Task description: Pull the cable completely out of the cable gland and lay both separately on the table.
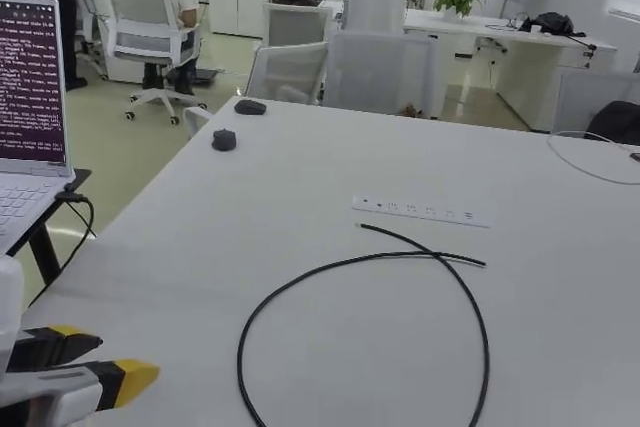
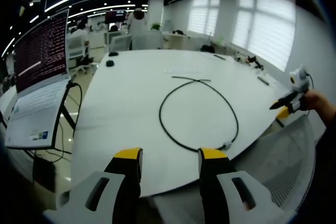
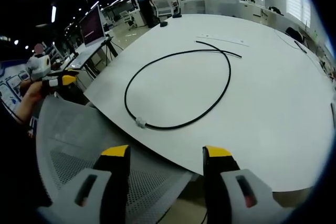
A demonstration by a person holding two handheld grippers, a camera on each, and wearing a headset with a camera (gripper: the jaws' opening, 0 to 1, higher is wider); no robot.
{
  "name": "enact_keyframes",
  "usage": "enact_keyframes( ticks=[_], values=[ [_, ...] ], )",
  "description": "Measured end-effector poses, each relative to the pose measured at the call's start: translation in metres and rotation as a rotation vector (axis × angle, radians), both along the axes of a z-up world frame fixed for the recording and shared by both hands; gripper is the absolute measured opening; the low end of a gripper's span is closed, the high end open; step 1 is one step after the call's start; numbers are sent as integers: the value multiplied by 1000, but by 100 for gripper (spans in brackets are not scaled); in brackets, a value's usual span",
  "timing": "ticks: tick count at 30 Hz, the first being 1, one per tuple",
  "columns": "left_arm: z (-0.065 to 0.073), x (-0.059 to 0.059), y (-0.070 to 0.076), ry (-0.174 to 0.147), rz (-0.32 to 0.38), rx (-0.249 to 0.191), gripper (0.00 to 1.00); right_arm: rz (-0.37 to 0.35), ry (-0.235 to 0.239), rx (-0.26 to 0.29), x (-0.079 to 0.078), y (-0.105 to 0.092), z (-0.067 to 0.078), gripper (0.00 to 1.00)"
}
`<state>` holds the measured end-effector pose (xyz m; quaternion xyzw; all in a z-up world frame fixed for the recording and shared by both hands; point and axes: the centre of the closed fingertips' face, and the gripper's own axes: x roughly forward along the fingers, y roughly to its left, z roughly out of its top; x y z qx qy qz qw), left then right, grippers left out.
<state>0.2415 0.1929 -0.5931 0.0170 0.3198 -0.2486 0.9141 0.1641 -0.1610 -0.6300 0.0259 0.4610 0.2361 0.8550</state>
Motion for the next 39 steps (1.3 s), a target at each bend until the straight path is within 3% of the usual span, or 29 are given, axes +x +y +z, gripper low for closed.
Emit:
enact_keyframes(
  ticks=[8, 15, 18, 21, 24, 34, 39],
  values=[
    [-1, 5, 0, -3, 22, -22, 44, 19, -8, 2, -1, 6, 10, 57],
    [-3, 2, 0, 0, 10, -20, 45, 6, -4, -1, -5, 2, 7, 56],
    [-6, 0, 1, 6, 3, -5, 45, 9, 2, 2, -7, 4, 5, 56],
    [-3, -1, 1, -11, -6, 36, 50, 14, 15, 1, -9, 5, 2, 56],
    [-1, 0, 0, -20, -9, 25, 48, 14, 13, 0, -7, 4, 2, 57],
    [-4, -9, -6, 7, -42, 9, 51, 10, 22, -21, -9, 2, -2, 58],
    [-4, -15, -10, 20, -68, 23, 50, 26, 31, -24, -12, 5, -7, 57]
  ],
)
